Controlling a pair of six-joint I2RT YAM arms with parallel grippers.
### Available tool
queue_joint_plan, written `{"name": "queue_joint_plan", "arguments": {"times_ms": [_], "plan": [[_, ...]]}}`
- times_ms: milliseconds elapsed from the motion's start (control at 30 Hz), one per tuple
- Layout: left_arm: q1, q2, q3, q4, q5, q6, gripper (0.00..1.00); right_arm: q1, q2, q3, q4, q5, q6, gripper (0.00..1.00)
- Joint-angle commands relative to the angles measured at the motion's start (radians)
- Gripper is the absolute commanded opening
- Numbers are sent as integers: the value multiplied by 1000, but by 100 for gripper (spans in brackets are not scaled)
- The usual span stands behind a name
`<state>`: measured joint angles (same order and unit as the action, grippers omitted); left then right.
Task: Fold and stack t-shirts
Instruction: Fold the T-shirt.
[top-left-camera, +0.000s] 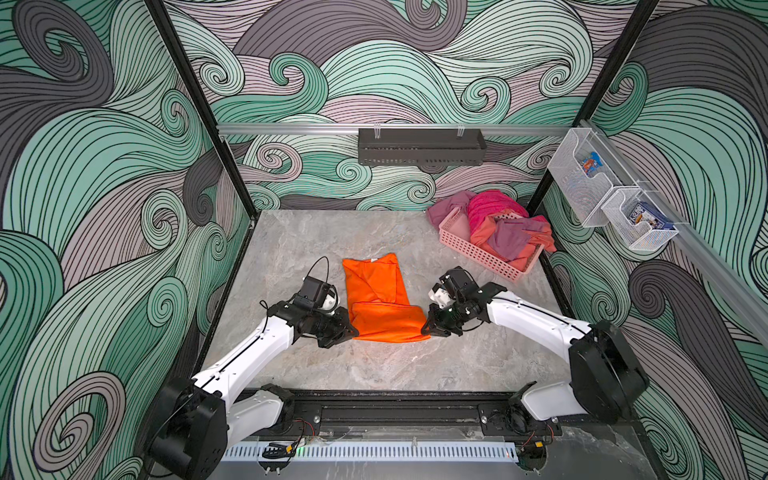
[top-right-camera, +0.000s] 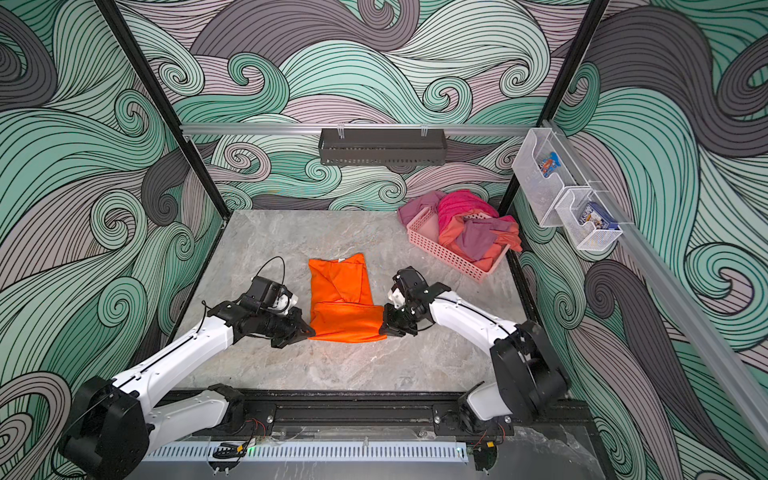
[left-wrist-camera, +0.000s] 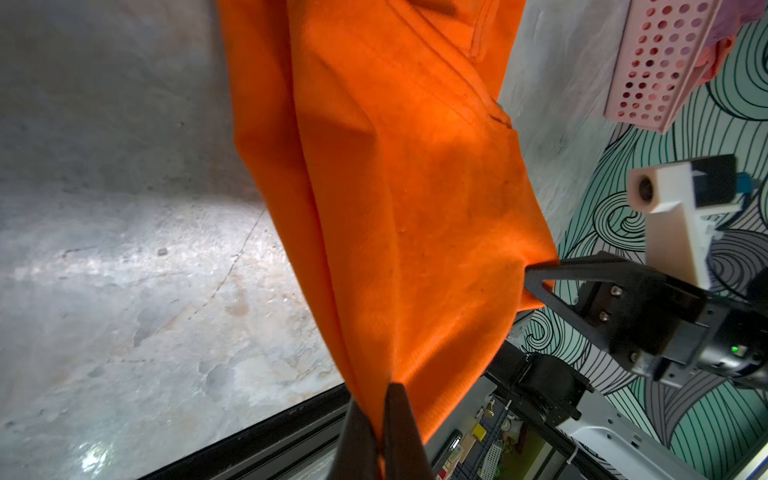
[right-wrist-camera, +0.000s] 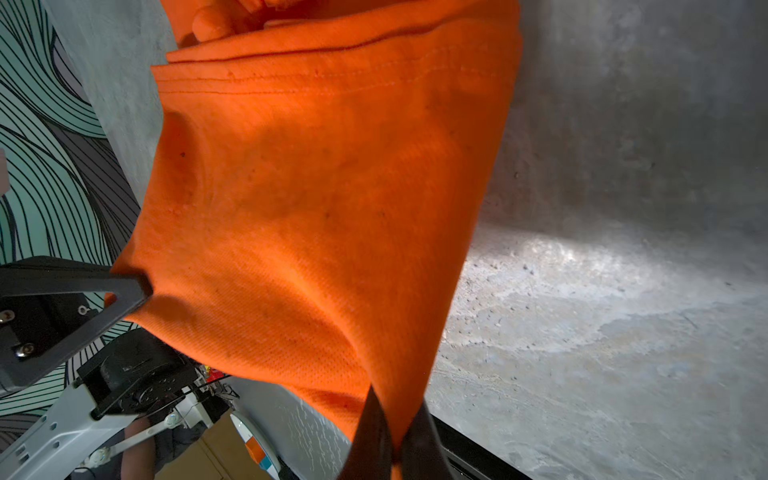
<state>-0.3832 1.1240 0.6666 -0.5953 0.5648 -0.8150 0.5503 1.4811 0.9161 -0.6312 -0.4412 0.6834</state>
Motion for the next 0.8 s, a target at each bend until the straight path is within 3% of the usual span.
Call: {"name": "queue_joint_plan", "arguments": {"times_ms": [0, 267, 433, 767], "plan": [[4, 7, 57, -94, -18, 20, 0, -8, 64, 136, -109, 9, -76, 0], [39, 211, 359, -196, -61, 76, 0, -13, 325, 528, -207, -41, -159, 0], [109, 380, 560, -262, -61, 148, 0, -33, 439, 678, -224, -58, -173, 0], [270, 637, 786, -267, -14, 204, 0, -139, 660, 953, -223, -65, -163, 0]]}}
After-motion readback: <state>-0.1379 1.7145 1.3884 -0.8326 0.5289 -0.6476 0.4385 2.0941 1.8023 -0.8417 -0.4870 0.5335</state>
